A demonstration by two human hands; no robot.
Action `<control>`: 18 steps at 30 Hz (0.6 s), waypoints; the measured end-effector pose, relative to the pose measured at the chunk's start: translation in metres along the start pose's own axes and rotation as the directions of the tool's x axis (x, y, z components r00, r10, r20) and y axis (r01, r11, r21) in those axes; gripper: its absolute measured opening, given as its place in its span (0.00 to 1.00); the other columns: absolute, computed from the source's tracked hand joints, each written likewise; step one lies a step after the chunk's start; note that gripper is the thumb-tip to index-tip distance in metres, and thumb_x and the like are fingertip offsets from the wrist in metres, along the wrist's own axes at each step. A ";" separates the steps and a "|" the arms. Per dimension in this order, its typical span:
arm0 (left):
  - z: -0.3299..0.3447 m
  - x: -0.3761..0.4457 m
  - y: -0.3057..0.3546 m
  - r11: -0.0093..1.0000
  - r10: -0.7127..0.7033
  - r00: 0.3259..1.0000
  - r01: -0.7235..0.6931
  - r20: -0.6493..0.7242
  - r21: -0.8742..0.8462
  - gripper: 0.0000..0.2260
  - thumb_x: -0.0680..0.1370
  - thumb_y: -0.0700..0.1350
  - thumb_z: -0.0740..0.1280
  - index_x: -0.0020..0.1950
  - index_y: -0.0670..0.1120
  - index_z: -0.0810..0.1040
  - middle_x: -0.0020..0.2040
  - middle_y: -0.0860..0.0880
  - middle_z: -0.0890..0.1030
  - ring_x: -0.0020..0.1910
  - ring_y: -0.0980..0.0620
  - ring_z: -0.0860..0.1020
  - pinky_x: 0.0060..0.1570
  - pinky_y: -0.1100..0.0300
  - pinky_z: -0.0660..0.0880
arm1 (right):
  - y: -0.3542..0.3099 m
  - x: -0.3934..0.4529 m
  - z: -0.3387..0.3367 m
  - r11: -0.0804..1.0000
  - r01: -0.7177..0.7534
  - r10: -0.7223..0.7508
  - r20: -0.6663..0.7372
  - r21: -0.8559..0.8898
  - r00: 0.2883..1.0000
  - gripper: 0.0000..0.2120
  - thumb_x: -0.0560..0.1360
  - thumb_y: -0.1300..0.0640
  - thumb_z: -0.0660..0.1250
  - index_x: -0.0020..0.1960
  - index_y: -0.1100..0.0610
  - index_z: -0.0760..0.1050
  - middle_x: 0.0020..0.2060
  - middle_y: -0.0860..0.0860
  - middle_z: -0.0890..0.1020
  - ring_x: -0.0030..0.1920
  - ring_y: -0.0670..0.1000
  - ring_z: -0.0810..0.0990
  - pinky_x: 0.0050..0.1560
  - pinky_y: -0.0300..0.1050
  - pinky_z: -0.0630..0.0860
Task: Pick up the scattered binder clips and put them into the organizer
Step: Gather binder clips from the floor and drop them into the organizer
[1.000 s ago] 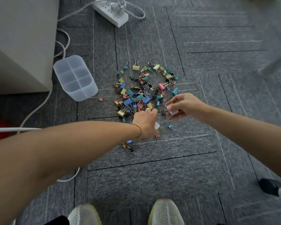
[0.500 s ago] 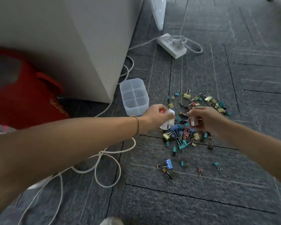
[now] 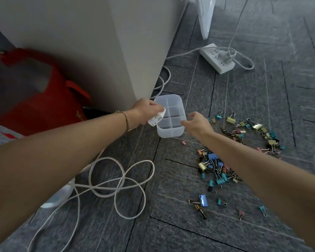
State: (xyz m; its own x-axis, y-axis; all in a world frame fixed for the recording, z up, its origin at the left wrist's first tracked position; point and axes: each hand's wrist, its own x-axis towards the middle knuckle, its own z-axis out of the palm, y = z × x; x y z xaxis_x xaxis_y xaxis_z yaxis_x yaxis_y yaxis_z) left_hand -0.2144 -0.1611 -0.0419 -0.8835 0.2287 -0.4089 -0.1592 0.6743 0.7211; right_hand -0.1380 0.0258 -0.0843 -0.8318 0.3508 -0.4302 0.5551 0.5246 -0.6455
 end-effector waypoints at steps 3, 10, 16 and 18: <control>0.003 0.004 0.007 0.988 0.047 0.998 -0.042 -0.030 0.152 0.11 0.75 0.52 0.74 0.46 0.44 0.85 0.38 0.53 0.81 0.38 0.52 0.78 0.39 0.60 0.74 | -0.003 0.004 0.006 0.999 -0.025 0.025 0.022 -0.026 0.999 0.10 0.75 0.56 0.66 0.56 0.54 0.78 0.43 0.51 0.86 0.44 0.52 0.86 0.49 0.53 0.83; 0.016 0.007 0.010 0.897 0.027 0.990 -0.086 0.139 0.435 0.17 0.67 0.59 0.78 0.42 0.46 0.86 0.38 0.50 0.81 0.38 0.49 0.77 0.39 0.57 0.73 | 0.005 -0.021 0.009 0.990 -0.139 0.136 0.109 0.018 0.985 0.06 0.73 0.64 0.65 0.47 0.58 0.79 0.31 0.53 0.86 0.23 0.44 0.74 0.23 0.37 0.67; 0.023 -0.010 0.011 0.808 0.010 0.954 -0.183 0.299 0.559 0.20 0.64 0.60 0.77 0.42 0.44 0.87 0.35 0.48 0.83 0.36 0.50 0.77 0.35 0.57 0.71 | 0.025 -0.045 0.005 0.945 -0.275 0.236 0.210 0.178 0.949 0.02 0.72 0.67 0.63 0.43 0.65 0.75 0.32 0.60 0.86 0.21 0.47 0.65 0.21 0.37 0.60; 0.027 -0.015 0.011 0.776 0.027 0.954 -0.208 0.298 0.595 0.19 0.63 0.60 0.76 0.42 0.45 0.87 0.34 0.50 0.82 0.35 0.49 0.78 0.34 0.56 0.72 | 0.025 -0.048 0.003 0.947 -0.274 0.234 0.228 0.166 0.945 0.03 0.72 0.67 0.63 0.44 0.65 0.75 0.32 0.60 0.86 0.22 0.47 0.65 0.21 0.37 0.60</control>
State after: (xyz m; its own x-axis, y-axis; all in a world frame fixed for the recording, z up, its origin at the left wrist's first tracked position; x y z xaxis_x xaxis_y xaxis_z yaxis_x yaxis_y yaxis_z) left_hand -0.1911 -0.1386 -0.0428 -0.7162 0.4455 -0.5373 0.3221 0.8939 0.3118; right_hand -0.0838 0.0197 -0.0814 -0.6564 0.2773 -0.7016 0.7540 0.2720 -0.5980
